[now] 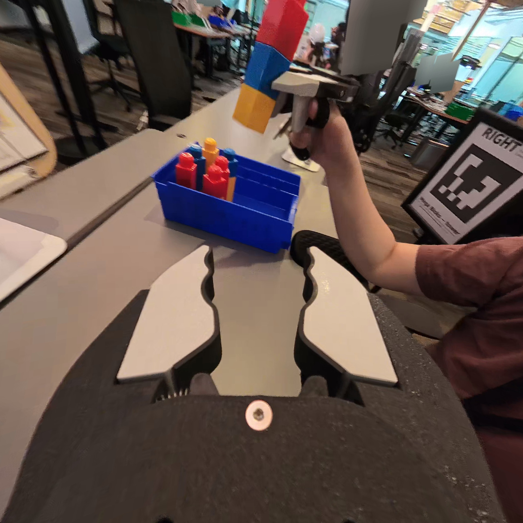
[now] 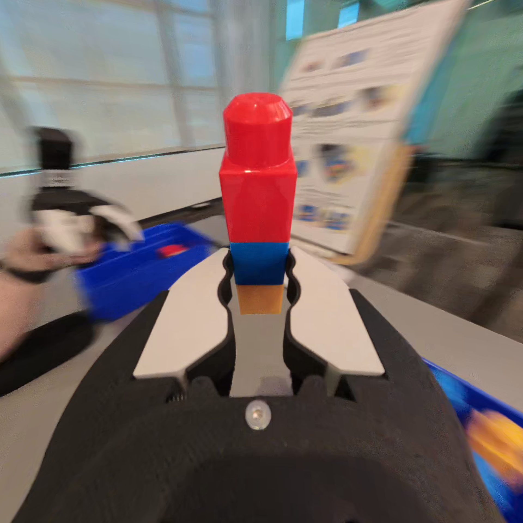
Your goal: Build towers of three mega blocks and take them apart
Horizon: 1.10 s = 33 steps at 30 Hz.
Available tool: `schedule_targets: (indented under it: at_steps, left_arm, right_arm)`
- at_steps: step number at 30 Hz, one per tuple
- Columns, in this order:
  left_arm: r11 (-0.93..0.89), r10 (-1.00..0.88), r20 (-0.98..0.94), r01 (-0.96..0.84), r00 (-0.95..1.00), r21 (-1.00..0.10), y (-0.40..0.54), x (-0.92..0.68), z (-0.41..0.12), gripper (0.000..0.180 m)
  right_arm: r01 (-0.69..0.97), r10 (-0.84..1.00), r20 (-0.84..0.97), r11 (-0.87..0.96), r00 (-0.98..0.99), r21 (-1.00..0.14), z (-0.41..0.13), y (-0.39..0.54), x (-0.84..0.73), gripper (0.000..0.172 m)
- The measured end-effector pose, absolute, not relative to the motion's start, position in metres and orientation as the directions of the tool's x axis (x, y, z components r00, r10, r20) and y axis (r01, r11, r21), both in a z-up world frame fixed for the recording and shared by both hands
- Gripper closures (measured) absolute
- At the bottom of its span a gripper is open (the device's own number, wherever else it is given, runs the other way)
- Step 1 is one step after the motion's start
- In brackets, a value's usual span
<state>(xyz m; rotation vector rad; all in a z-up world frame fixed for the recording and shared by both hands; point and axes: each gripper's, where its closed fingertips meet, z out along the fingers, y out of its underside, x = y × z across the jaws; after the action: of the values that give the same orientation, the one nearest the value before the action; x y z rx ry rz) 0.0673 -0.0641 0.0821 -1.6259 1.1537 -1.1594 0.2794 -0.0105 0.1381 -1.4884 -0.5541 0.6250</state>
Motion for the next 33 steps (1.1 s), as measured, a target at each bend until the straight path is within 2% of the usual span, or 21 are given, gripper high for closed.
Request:
schedule_targets:
  at_steps: [2, 4, 8, 12, 16, 23, 27, 33]
  left_arm:
    - [-0.238, -0.961, 0.202, -0.189, 0.191, -0.953, -0.06, 0.056, 0.091, 0.12]
    - [-0.234, -0.958, 0.199, -0.164, 0.205, -0.958, -0.059, 0.048, 0.098, 0.122]
    - [-0.234, -0.958, 0.202, -0.148, 0.201, -0.961, -0.06, 0.044, 0.103, 0.124]
    - [-0.23, -0.961, 0.199, -0.153, 0.195, -0.961, -0.061, 0.045, 0.103, 0.126]
    - [-0.23, -0.961, 0.199, -0.155, 0.192, -0.961, -0.062, 0.045, 0.104, 0.128]
    - [-0.215, -0.965, 0.189, -0.141, 0.181, -0.966, -0.068, 0.044, 0.11, 0.13]
    - [-0.199, -0.97, 0.174, -0.147, 0.167, -0.969, -0.074, 0.046, 0.111, 0.13]
    - [-0.201, -0.972, 0.179, -0.147, 0.149, -0.969, -0.078, 0.049, 0.112, 0.131]
  right_arm:
    - [-0.017, 0.459, -0.009, 0.013, 0.888, -1.0, 0.134, -0.001, 0.355, 0.135]
    - [-0.026, 0.319, -0.038, -0.04, 0.947, -0.999, 0.116, 0.002, 0.409, 0.135]
    - [-0.13, 0.189, -0.151, -0.116, 0.97, -0.985, 0.071, 0.01, 0.456, 0.135]
    - [-0.091, 0.095, -0.112, -0.207, 0.989, -0.974, 0.023, 0.015, 0.459, 0.135]
    - [-0.088, 0.125, -0.125, -0.264, 0.984, -0.96, 0.0, 0.011, 0.44, 0.135]
    - [-0.041, 0.361, -0.167, -0.333, 0.917, -0.942, -0.034, 0.007, 0.363, 0.134]
    - [0.043, 0.38, -0.116, -0.386, 0.918, -0.921, -0.064, 0.008, 0.352, 0.135]
    - [0.099, 0.424, -0.083, -0.389, 0.902, -0.916, -0.066, 0.005, 0.346, 0.134]
